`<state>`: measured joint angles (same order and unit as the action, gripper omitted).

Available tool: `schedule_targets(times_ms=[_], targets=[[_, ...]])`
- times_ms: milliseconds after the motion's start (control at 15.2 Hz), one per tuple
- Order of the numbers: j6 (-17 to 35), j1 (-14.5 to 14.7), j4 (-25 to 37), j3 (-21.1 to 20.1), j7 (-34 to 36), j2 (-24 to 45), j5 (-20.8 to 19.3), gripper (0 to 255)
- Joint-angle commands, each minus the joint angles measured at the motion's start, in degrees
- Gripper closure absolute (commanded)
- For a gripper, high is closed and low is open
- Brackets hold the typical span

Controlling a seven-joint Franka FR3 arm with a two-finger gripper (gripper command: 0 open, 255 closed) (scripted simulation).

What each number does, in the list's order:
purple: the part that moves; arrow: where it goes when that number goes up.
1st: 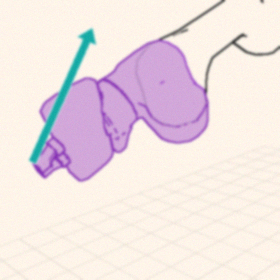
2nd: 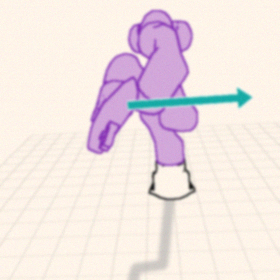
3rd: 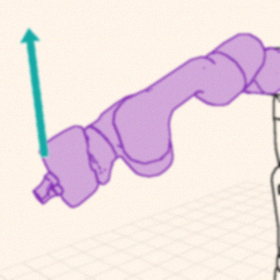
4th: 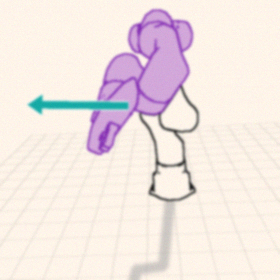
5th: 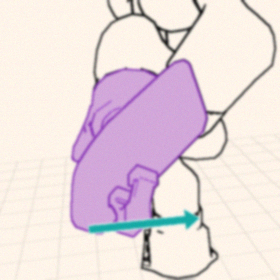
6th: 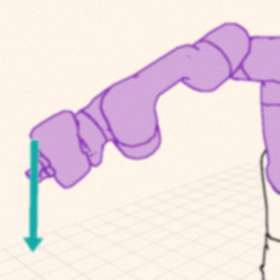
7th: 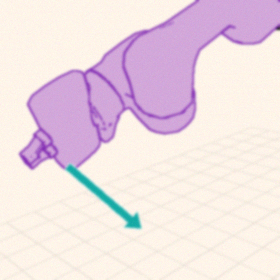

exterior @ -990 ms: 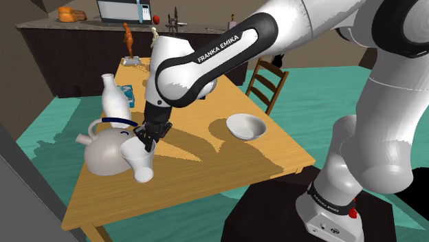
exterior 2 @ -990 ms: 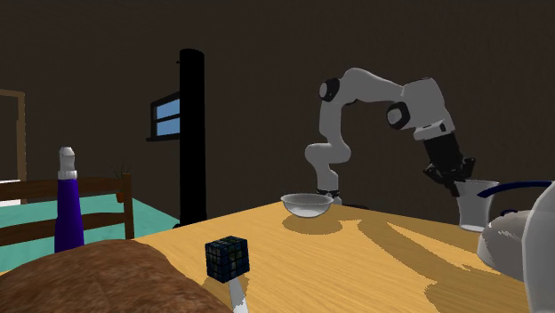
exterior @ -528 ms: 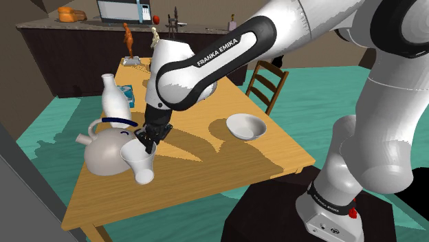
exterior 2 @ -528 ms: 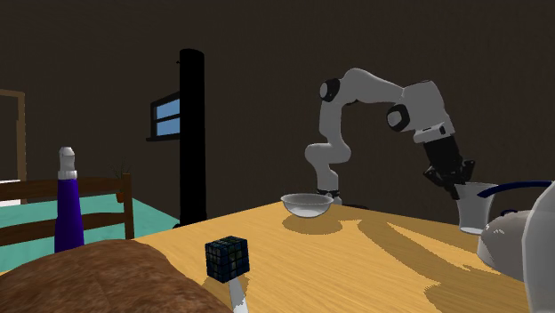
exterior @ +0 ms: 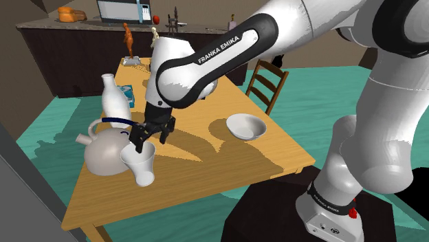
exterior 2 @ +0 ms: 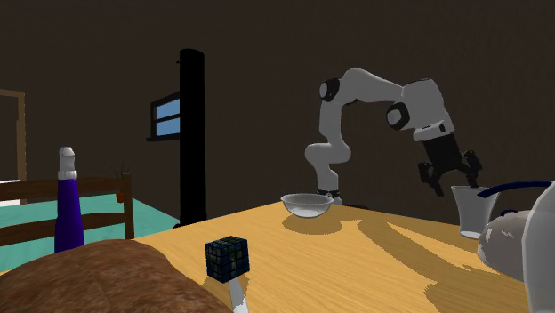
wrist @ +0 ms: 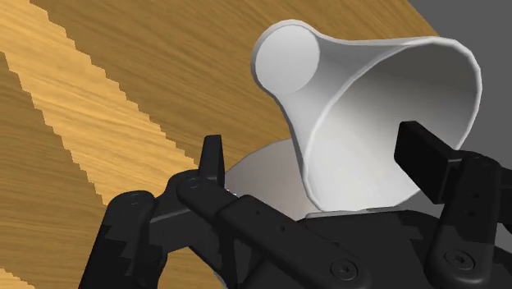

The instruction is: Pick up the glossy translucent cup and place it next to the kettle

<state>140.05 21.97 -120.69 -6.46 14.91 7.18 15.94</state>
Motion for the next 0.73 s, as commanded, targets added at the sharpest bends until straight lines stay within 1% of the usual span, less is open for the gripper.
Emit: schedule_targets(times_ms=[0,132,660], targets=[[-2.50,-0.37,0.08,0.28,0.01,-2.32,-0.14,0],[-5.47,-0.73,0.62,0.60,0.16,-4.67,-0.40,0],[-5.47,-0.73,0.62,0.60,0.16,-4.67,-0.40,0]])
